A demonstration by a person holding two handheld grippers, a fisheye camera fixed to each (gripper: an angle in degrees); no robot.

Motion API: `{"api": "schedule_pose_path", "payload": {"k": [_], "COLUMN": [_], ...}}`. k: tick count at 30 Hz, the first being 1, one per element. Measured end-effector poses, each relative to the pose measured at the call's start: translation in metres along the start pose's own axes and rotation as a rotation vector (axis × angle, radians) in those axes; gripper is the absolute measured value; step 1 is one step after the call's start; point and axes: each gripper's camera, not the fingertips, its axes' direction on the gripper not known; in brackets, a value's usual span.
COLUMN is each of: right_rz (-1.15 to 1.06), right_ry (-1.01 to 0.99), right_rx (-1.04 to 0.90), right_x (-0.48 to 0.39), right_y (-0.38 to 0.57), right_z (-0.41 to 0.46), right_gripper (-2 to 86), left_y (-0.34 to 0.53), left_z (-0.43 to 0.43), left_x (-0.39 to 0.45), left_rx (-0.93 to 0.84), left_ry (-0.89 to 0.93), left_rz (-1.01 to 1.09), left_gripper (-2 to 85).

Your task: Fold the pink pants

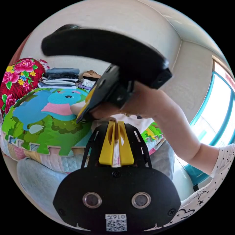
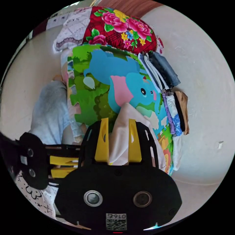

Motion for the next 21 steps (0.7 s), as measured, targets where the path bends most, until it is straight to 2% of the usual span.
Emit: {"api": "schedule_pose_path", "payload": {"k": [2,5,8,11,15,21], "right_rz": [-0.038,-0.094,-0.138,-0.139,-0.038,0.119], "right_ry": [0.143,0.233,0.386,0.494,0.371,0.003], "right_rx": [-0.103,-0.187,-0.243,-0.22,-0.121,0.004], "right_x": [-0.011,-0.021,-0.024,-0.015,0.023,0.12], "right_y": [-0.022,-0.038,-0.045,-0.044,-0.04,-0.031], "right_z": [0.025,0.054,0.08,0.092,0.082,0.063], "right_gripper": [11.7,10.2,6.3,2.2,0.9,0.4], "left_y": [-0.001,-0.003,-0.007,-0.011,-0.018,-0.041], "left_z": [0.001,0.002,0.001,-0.003,-0.019,-0.061], "left_x": [0.005,0.01,0.014,0.014,-0.001,-0.04], "left_rx": [0.003,-0.002,-0.005,0.0,0.02,0.08], "left_ry": [0.001,0.006,0.002,-0.002,0.049,0.108], "left_rz": [-0.009,-0.019,-0.022,-0.02,-0.055,-0.092], "left_gripper": [-0.9,-0.9,-0.9,-0.9,-0.9,-1.0]}}
